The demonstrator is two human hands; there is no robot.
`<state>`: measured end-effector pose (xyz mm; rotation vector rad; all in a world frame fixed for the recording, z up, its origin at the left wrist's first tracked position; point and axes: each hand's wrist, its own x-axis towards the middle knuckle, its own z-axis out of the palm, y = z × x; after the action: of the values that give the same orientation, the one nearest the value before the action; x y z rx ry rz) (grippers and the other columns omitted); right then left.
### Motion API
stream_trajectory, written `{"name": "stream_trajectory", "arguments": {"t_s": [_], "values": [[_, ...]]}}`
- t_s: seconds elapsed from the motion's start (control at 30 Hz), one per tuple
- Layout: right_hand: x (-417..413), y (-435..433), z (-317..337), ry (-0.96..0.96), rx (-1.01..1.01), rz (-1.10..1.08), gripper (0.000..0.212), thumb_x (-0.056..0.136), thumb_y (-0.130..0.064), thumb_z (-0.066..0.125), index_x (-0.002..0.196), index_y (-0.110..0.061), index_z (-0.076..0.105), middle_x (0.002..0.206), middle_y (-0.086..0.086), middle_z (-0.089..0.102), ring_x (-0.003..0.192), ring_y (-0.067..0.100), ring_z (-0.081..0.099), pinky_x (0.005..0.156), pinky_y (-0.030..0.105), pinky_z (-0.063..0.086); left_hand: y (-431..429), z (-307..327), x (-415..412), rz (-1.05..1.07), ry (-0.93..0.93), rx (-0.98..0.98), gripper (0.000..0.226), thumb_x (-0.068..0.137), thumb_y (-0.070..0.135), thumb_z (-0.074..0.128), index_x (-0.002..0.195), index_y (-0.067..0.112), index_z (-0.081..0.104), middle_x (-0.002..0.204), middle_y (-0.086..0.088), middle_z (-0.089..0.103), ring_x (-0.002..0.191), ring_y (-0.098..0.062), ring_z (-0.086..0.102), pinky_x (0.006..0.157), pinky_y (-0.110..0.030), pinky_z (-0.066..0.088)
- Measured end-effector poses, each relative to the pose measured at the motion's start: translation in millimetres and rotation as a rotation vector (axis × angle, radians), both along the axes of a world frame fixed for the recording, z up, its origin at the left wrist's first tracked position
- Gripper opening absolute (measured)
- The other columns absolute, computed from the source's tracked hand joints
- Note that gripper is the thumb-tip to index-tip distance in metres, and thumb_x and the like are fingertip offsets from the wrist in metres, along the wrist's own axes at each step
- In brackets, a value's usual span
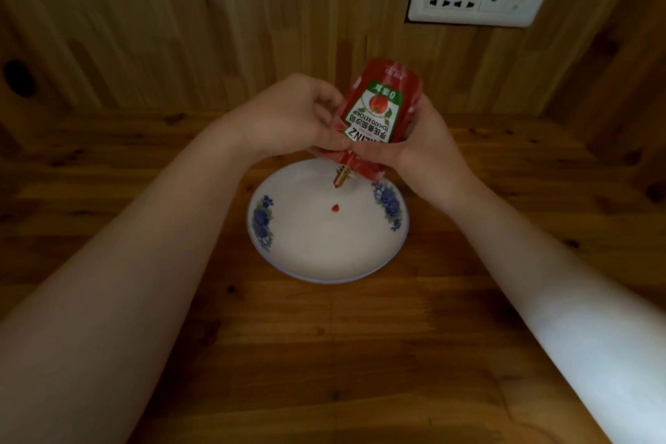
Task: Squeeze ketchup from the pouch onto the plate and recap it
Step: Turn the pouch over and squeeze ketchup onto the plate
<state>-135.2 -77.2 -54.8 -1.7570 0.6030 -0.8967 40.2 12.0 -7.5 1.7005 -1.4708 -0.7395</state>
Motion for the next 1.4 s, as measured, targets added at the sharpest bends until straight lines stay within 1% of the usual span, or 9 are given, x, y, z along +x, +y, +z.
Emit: {"name": "stream_trajectory", "arguments": {"t_s": [0.1,0.23,0.47,0.7,0.83,0.97,1.13,1.33,1.4], "values": [[0,-2,-1,-0.035,0.095,0.003,0.063,0.076,-0.005,0.09,0.125,-0.026,0.055,0.121,-0.001,0.075,0.112,0.015,0.074,0.098,0.044,0.06,1,2,-1,0.026,0.057,-0.008,0.03,0.075,0.007,0.085,0.101,0.011,0.07,0.082,-0.002,0.079,0.076,-0.015,0.078,0.063,-0.02,0.06],[0,-2,0,-0.087,0.214,0.032,0.058,0.08,-0.005,0.086,0.131,-0.014,0.058,0.123,0.009,0.077,0.111,0.025,0.076,0.096,0.054,0.06,3,4,-3,0.031,0.124,-0.009,0.029,0.076,0.004,0.083,0.102,0.005,0.07,0.081,-0.005,0.08,0.077,-0.017,0.078,0.062,-0.021,0.06],[-3,-5,3,-0.236,0.411,0.081,0.046,0.086,0.004,0.078,0.13,0.0,0.062,0.121,0.017,0.077,0.11,0.031,0.076,0.089,0.044,0.063,4,9,-8,0.075,0.142,-0.059,0.021,0.077,0.011,0.084,0.094,0.008,0.072,0.079,-0.002,0.08,0.076,-0.012,0.078,0.06,-0.017,0.058],[-5,-7,4,-0.332,0.508,0.139,0.072,0.075,-0.001,0.083,0.141,-0.003,0.053,0.13,0.022,0.071,0.113,0.036,0.074,0.09,0.049,0.061,5,14,-10,0.171,0.101,-0.172,0.016,0.077,0.017,0.085,0.089,0.013,0.075,0.074,0.004,0.08,0.073,-0.007,0.077,0.058,-0.015,0.057],[-8,-10,2,-0.352,0.545,0.158,0.061,0.087,-0.001,0.077,0.142,-0.008,0.051,0.131,0.023,0.071,0.113,0.039,0.074,0.09,0.054,0.062,7,17,-10,0.2,0.066,-0.189,0.016,0.075,0.022,0.087,0.084,0.017,0.075,0.075,0.005,0.08,0.076,-0.009,0.077,0.066,-0.024,0.063],[-9,-11,4,-0.344,0.523,0.157,0.059,0.085,-0.001,0.078,0.137,-0.004,0.052,0.124,0.023,0.074,0.109,0.038,0.076,0.086,0.052,0.063,8,19,-9,0.214,0.037,-0.192,0.015,0.073,0.024,0.088,0.08,0.02,0.076,0.075,0.004,0.08,0.078,-0.012,0.077,0.072,-0.031,0.063],[-9,-14,4,-0.294,0.437,0.183,0.059,0.075,-0.002,0.085,0.128,-0.002,0.058,0.113,0.016,0.079,0.107,0.035,0.077,0.083,0.049,0.063,12,25,-4,0.195,0.013,-0.234,0.014,0.073,0.025,0.088,0.082,0.022,0.078,0.072,0.009,0.079,0.073,-0.006,0.077,0.062,-0.015,0.057],[-8,-13,1,-0.074,0.175,0.214,0.04,0.056,-0.022,0.096,0.09,-0.026,0.074,0.094,0.002,0.082,0.093,0.023,0.078,0.079,0.037,0.062,17,29,1,0.155,-0.072,-0.245,0.015,0.07,0.025,0.09,0.078,0.021,0.078,0.069,0.013,0.077,0.07,0.0,0.075,0.057,-0.009,0.053],[-9,-11,1,0.006,0.079,0.222,0.035,0.057,-0.031,0.096,0.087,-0.033,0.078,0.095,-0.003,0.082,0.091,0.017,0.079,0.077,0.031,0.062,17,30,1,0.139,-0.1,-0.236,0.016,0.069,0.025,0.09,0.078,0.019,0.078,0.069,0.012,0.077,0.068,0.0,0.074,0.056,-0.008,0.052]]}}
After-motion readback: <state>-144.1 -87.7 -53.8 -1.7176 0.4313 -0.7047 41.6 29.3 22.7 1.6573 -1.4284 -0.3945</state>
